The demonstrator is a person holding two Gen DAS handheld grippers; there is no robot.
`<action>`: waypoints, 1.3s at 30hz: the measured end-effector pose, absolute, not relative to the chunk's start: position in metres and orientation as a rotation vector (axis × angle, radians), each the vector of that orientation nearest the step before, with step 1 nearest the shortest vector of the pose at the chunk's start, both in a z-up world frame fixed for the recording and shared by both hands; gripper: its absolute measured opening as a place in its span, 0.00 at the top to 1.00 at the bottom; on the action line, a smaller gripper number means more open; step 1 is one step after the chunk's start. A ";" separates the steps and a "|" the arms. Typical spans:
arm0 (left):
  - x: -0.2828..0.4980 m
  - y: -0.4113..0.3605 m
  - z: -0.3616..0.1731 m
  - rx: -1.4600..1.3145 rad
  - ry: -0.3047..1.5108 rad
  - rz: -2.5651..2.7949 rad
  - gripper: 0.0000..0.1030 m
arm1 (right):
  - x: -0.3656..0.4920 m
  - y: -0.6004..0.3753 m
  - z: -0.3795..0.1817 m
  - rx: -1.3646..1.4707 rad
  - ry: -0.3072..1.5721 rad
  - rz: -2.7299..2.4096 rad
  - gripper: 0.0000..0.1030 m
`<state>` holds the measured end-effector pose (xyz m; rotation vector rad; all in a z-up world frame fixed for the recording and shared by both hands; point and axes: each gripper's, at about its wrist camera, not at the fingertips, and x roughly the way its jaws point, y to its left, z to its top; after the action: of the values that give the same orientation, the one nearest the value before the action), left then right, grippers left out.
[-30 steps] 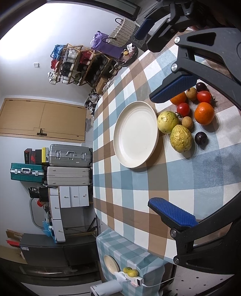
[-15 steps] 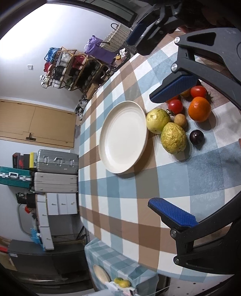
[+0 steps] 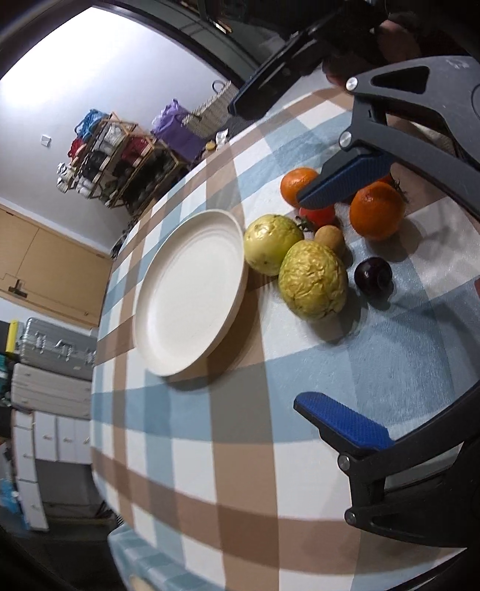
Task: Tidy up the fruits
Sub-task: 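Lower the left tool onto the wrinkled yellow fruit while the right tool approaches the green guava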
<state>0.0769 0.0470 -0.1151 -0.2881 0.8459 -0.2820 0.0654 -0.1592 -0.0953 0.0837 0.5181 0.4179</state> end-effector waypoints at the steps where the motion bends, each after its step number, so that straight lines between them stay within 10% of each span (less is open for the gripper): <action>1: 0.080 0.048 -0.117 -0.298 0.851 -0.297 0.10 | 0.067 -0.159 -0.097 0.084 0.522 0.416 0.00; 10: 0.100 0.054 -0.136 -0.420 0.894 -0.435 0.53 | 0.078 -0.159 -0.104 0.087 0.540 0.407 0.00; 39: 0.093 0.085 -0.139 -0.479 0.839 -0.454 0.60 | 0.116 -0.118 -0.131 0.100 0.788 0.583 0.00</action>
<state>0.0929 0.0846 -0.1388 -0.4788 0.8395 -0.4542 0.1161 -0.1178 -0.1313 0.0997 0.7876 0.5833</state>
